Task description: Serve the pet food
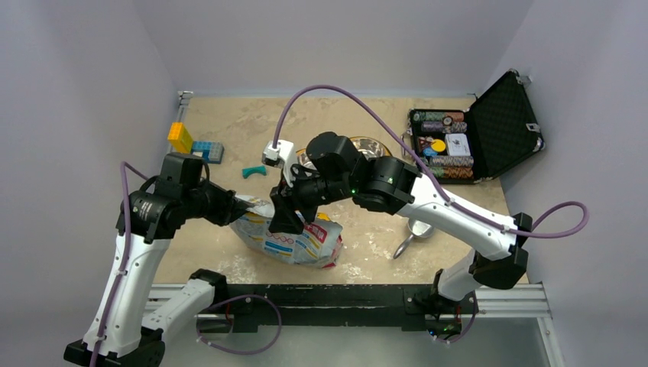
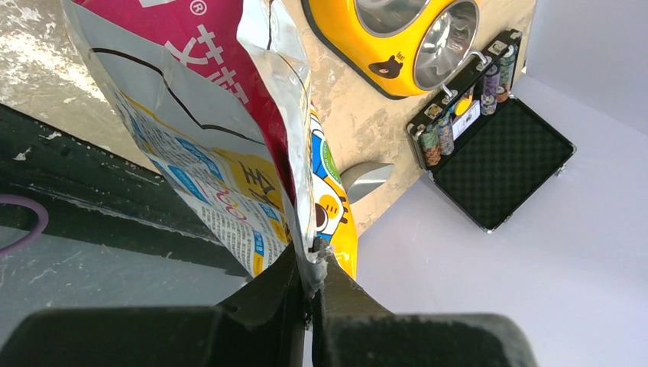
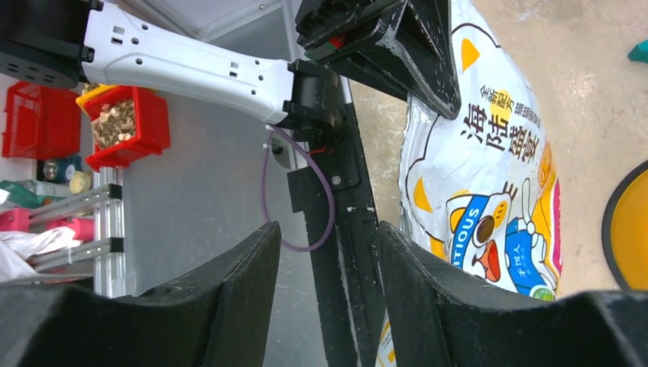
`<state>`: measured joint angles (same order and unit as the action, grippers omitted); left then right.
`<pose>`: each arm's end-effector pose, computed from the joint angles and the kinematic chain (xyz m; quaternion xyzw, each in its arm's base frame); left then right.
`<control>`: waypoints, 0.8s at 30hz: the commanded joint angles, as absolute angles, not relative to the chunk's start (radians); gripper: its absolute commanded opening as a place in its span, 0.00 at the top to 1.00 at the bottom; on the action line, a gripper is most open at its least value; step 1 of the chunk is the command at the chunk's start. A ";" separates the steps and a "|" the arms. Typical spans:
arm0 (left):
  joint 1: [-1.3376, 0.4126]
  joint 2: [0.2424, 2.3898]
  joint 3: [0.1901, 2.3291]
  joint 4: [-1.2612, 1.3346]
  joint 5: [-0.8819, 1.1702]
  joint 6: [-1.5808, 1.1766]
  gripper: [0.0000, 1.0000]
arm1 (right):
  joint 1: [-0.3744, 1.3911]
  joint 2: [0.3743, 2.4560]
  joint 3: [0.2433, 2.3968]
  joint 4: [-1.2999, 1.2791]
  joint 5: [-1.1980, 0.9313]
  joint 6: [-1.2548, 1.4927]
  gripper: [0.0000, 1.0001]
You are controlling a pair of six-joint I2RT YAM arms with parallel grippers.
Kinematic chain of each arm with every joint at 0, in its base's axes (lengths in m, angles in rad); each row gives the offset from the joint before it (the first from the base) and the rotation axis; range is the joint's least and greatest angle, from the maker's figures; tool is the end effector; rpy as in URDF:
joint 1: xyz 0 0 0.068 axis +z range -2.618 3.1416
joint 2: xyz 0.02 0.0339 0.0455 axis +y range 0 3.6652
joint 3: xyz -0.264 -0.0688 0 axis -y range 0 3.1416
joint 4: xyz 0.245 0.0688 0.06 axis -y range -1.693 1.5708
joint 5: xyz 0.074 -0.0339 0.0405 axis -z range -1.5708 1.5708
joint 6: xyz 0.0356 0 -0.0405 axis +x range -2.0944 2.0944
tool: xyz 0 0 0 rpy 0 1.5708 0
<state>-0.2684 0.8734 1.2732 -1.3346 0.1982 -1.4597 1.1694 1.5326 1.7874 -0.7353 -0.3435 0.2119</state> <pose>0.1114 -0.0379 0.3789 -0.5047 0.7998 -0.2976 0.1306 0.1168 0.3059 0.4474 -0.4668 0.7069 0.4381 0.3007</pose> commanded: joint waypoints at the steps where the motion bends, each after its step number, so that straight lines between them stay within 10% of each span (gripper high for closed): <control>1: -0.265 0.882 1.324 -1.318 0.266 -1.476 0.91 | 1.146 1.545 1.832 -0.757 -0.363 0.266 0.48; 10: -0.265 0.882 1.327 -1.324 0.252 -1.474 0.92 | 1.144 1.588 1.877 -0.903 -0.019 0.134 0.59; 24: -0.265 0.899 1.335 -1.310 0.260 -1.480 0.93 | 1.146 1.560 1.930 -0.901 -0.123 0.040 0.56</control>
<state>-0.2684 0.8948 1.2930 -1.3540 0.2008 -1.4662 1.1458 1.5845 1.8366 -0.8982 -0.0479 0.0761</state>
